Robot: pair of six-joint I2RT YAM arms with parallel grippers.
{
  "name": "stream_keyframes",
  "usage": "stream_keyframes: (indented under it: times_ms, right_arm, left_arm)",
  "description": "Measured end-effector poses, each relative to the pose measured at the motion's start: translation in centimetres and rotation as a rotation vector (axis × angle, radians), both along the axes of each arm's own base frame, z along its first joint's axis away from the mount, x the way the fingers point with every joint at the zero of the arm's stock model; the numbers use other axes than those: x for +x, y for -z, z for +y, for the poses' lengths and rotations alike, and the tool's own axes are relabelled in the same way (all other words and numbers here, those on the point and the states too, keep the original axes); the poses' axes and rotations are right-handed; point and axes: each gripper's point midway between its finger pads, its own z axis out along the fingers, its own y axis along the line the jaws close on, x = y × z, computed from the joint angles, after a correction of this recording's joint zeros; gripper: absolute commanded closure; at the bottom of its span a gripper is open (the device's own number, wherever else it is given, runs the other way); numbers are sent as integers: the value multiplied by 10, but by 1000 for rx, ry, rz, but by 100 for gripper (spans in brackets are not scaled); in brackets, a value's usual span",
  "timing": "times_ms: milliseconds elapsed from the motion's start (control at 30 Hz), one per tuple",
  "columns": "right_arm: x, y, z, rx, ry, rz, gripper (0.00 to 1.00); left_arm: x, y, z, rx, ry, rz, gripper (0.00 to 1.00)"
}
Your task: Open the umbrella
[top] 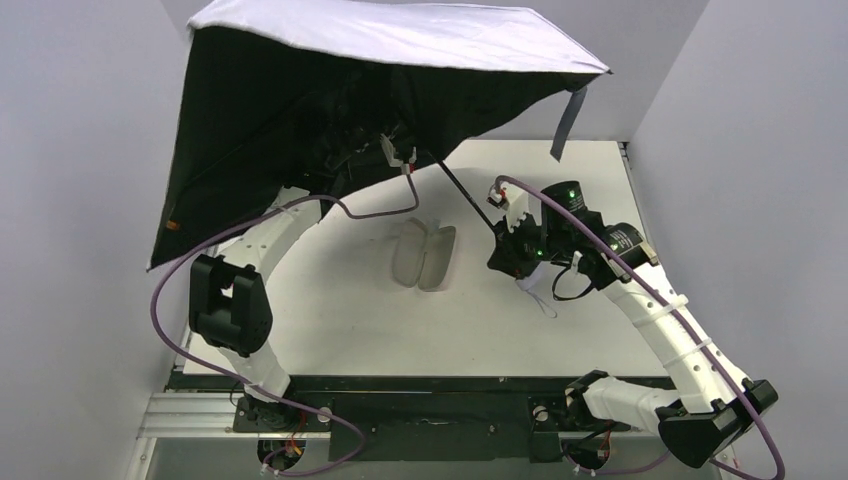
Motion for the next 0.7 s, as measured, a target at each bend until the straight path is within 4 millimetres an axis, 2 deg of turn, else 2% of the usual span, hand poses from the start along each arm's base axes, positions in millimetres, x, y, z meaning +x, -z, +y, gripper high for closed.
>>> stream_keyframes:
  times_ms: [233, 367, 400, 567, 700]
  right_arm:
    - [-17, -4, 13, 94, 27, 130, 100]
    - [-20, -10, 19, 155, 54, 164, 100]
    - [-20, -11, 21, 172, 65, 167, 100]
    - [-8, -26, 27, 284, 135, 144, 100]
    - [8, -46, 31, 381, 180, 98, 100]
  left_arm:
    - [2, 23, -5, -8, -86, 63, 58]
    - [-6, 29, -9, -1, -95, 78, 48]
    - [-9, 30, -12, -1, -92, 82, 41]
    - [-18, 38, -26, -2, -54, 139, 33]
    - [-27, 47, -22, -19, -38, 217, 29]
